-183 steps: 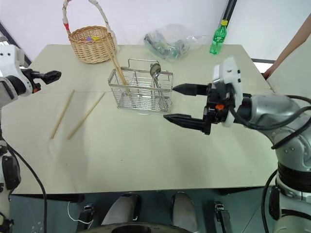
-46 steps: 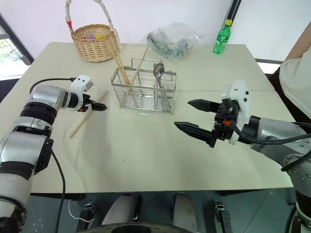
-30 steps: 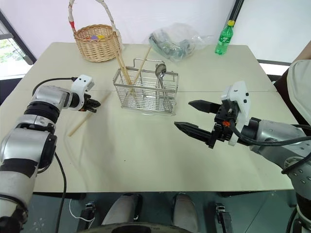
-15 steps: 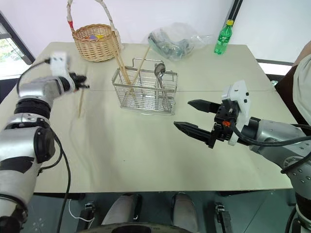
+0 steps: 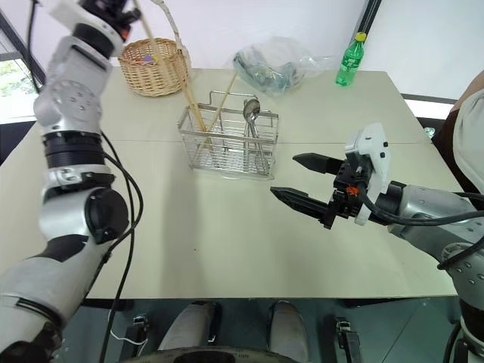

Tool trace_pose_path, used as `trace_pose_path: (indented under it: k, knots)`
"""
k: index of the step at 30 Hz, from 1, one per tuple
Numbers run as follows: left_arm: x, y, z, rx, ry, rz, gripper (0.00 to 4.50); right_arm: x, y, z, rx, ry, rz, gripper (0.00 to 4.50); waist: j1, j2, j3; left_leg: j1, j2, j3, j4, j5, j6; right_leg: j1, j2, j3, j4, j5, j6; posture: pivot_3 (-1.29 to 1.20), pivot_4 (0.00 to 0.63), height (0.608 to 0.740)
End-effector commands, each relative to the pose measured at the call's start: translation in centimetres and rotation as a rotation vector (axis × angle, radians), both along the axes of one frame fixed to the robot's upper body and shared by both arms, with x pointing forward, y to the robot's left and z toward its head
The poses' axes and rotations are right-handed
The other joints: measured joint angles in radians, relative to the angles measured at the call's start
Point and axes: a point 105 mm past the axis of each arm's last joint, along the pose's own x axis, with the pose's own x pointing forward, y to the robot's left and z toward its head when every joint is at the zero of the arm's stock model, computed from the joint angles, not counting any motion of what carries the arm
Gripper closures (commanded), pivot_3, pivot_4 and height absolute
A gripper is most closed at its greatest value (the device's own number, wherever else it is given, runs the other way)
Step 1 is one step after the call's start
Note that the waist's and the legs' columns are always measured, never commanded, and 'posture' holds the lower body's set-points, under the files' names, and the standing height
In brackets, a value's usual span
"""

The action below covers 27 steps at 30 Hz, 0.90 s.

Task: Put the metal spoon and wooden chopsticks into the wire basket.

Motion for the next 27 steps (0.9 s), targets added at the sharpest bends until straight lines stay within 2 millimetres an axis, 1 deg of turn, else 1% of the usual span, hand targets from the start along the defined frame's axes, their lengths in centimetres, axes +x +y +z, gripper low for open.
trace_pose_path:
  k: [1,4,6,8,9,10,11,12,14,16,17,20,22,23,25,27]
  knots:
    - [-0.7,-1.9,-0.2,0.067,-0.043,-0.027,4.47,-0.5,0.0,1.0,0.011,-0.046,-0.002,0.00,-0.002,0.000,0.000,0.000,0.000,0.000,0.000,0.000,0.000,0.000,0.000,0.000,0.000,0.000,0.000,0.00,0.150,0.666]
    - [-0.3,-3.2,-2.5,0.104,-0.017,-0.038,4.47,-0.6,-0.1,1.0,0.016,-0.045,-0.015,0.00,-0.002,0.000,0.000,0.000,0.000,0.001,0.000,0.000,0.000,-0.001,0.002,0.001,0.000,0.000,0.000,0.00,0.150,0.666]
    - [-0.1,-3.8,-4.1,0.136,-0.002,-0.034,4.47,-0.5,-0.2,1.0,0.018,-0.045,-0.028,0.00,0.000,0.000,0.000,0.000,0.000,0.000,0.000,0.000,0.000,-0.001,0.002,0.001,0.000,0.000,0.000,0.00,0.150,0.666]
    - [0.0,-4.1,-5.2,0.157,0.003,-0.027,4.47,-0.5,-0.3,1.0,0.020,-0.046,-0.038,0.00,0.001,0.000,0.000,0.000,0.000,0.000,0.000,0.000,0.000,0.000,0.002,0.001,0.000,0.000,0.000,0.00,0.150,0.666]
    - [0.0,-4.2,-5.5,0.160,0.003,-0.027,3.72,-0.5,-0.4,1.0,0.021,-0.046,-0.040,0.00,0.001,0.000,0.000,0.000,0.000,0.000,0.000,0.000,0.000,0.000,0.002,0.001,0.000,0.000,0.000,0.00,0.150,0.666]
    - [-0.1,-4.2,-5.7,0.155,0.000,-0.029,3.38,-0.5,-0.4,1.0,0.022,-0.046,-0.042,0.00,0.001,0.000,0.000,0.000,0.000,0.000,0.000,0.000,0.000,0.000,0.002,0.001,0.000,0.000,0.000,0.00,0.150,0.666]
    - [-0.1,-4.2,-5.8,0.147,0.002,-0.034,2.91,-0.5,-0.4,1.0,0.023,-0.046,-0.044,0.00,0.001,0.000,0.000,0.000,0.000,0.000,0.000,0.000,0.000,0.000,0.002,0.001,-0.001,0.000,0.000,0.00,0.150,0.666]
    - [-0.2,-4.3,-5.9,0.135,0.007,-0.042,2.33,-0.5,-0.4,1.1,0.025,-0.045,-0.045,0.00,0.002,0.000,0.000,-0.001,0.000,0.000,0.000,0.000,0.000,0.000,0.002,0.001,-0.001,0.000,-0.001,0.00,0.150,0.666]
    - [-0.2,-4.3,-6.1,0.117,0.015,-0.049,1.36,-0.6,-0.5,1.0,0.025,-0.044,-0.046,0.00,0.002,0.000,0.000,-0.001,0.000,0.000,0.000,0.000,0.000,0.000,0.002,0.001,-0.001,0.000,-0.001,0.00,0.150,0.666]
    - [-0.5,-4.4,-6.2,0.107,0.013,-0.058,0.25,-0.5,-0.5,1.0,0.025,-0.042,-0.048,0.00,0.001,0.001,0.000,-0.001,0.000,0.000,0.000,0.000,0.000,0.000,0.002,0.001,-0.001,0.000,-0.001,0.00,0.150,0.666]
    - [-0.6,-4.4,-6.2,0.102,0.012,-0.063,0.10,-0.5,-0.5,1.0,0.025,-0.041,-0.049,0.00,0.001,0.001,0.000,-0.001,0.001,0.000,0.000,0.000,0.000,0.000,0.002,0.001,-0.001,0.000,-0.001,0.00,0.150,0.666]
    - [-1.1,-4.0,-5.7,0.100,-0.001,-0.075,0.10,-0.2,-0.6,0.8,0.022,-0.039,-0.052,0.00,0.001,0.000,0.000,0.000,0.001,0.000,0.000,0.000,0.000,0.000,0.002,0.001,-0.001,0.000,-0.001,0.00,0.150,0.666]
    - [-1.6,-3.2,-5.0,0.119,-0.011,-0.082,0.10,0.1,-0.9,0.7,0.007,-0.037,-0.063,0.00,-0.001,0.001,0.000,0.000,0.001,0.000,0.000,0.000,0.000,0.000,0.002,0.001,-0.001,0.000,-0.001,0.00,0.150,0.666]
    - [-1.7,-2.7,-4.7,0.138,-0.015,-0.079,0.10,0.2,-1.1,0.6,-0.001,-0.037,-0.069,0.00,-0.002,0.001,0.000,0.000,0.001,0.000,0.000,0.000,0.000,0.000,0.003,0.001,-0.001,0.000,-0.001,0.00,0.150,0.666]
    - [-2.4,-1.0,-4.2,0.208,-0.009,-0.099,0.10,0.6,-1.6,0.6,-0.018,-0.040,-0.078,0.00,-0.005,0.001,0.000,0.000,0.001,0.000,0.000,0.000,0.000,0.000,0.004,0.001,-0.001,0.000,-0.001,0.00,0.150,0.666]
    - [-3.7,0.9,-4.1,0.361,-0.013,-0.141,0.10,0.9,-2.3,0.6,-0.047,-0.046,-0.086,0.00,-0.010,0.003,0.000,0.000,0.001,0.000,-0.001,0.000,0.000,-0.001,0.005,0.001,0.000,0.000,-0.001,0.00,0.150,0.666]
